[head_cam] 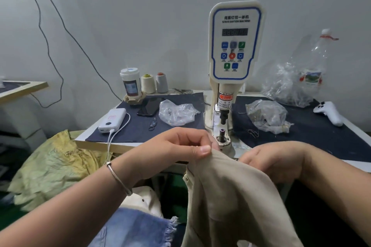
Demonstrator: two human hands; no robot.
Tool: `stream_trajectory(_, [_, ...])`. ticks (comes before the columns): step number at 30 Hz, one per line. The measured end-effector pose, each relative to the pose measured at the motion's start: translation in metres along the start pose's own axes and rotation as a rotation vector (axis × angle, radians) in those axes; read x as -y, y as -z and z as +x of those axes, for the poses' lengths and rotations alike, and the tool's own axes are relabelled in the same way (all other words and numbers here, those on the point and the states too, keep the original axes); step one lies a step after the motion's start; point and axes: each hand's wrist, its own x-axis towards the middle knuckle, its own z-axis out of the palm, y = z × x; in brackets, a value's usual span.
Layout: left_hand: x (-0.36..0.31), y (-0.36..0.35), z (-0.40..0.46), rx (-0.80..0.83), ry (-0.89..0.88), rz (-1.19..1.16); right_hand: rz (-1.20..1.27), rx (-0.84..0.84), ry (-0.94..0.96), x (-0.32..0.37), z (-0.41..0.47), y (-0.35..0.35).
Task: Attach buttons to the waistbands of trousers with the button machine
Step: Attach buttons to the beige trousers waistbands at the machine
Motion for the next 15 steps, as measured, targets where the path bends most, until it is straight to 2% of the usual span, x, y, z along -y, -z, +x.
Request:
stream_trajectory(3, [0.015, -0.001, -0.013, 0.012, 0.034, -0.051, -0.013, 0.085, 0.077, 0.017, -0.003, -0.014])
stream_trajectory(6, [0.030, -0.005, -0.019, 0.062, 0.151, -0.110, -0.110, 0.104, 0.164, 0.036, -0.007, -0.022])
stream_trajectory(9, [0.037, -0.012, -0.023, 0.107, 0.211, 0.130, -0.221, 0.091, 0.211, 0.058, -0.017, -0.033])
stream_trajectory(12, [0.040, -0.018, -0.031, 0.083, 0.280, 0.382, -0.378, -0.024, 0.324, 0.080, -0.030, -0.045])
stream_trajectory(15, [0.041, -0.019, -0.052, 0.026, 0.338, 0.322, -0.415, -0.227, 0.500, 0.098, -0.039, -0.051])
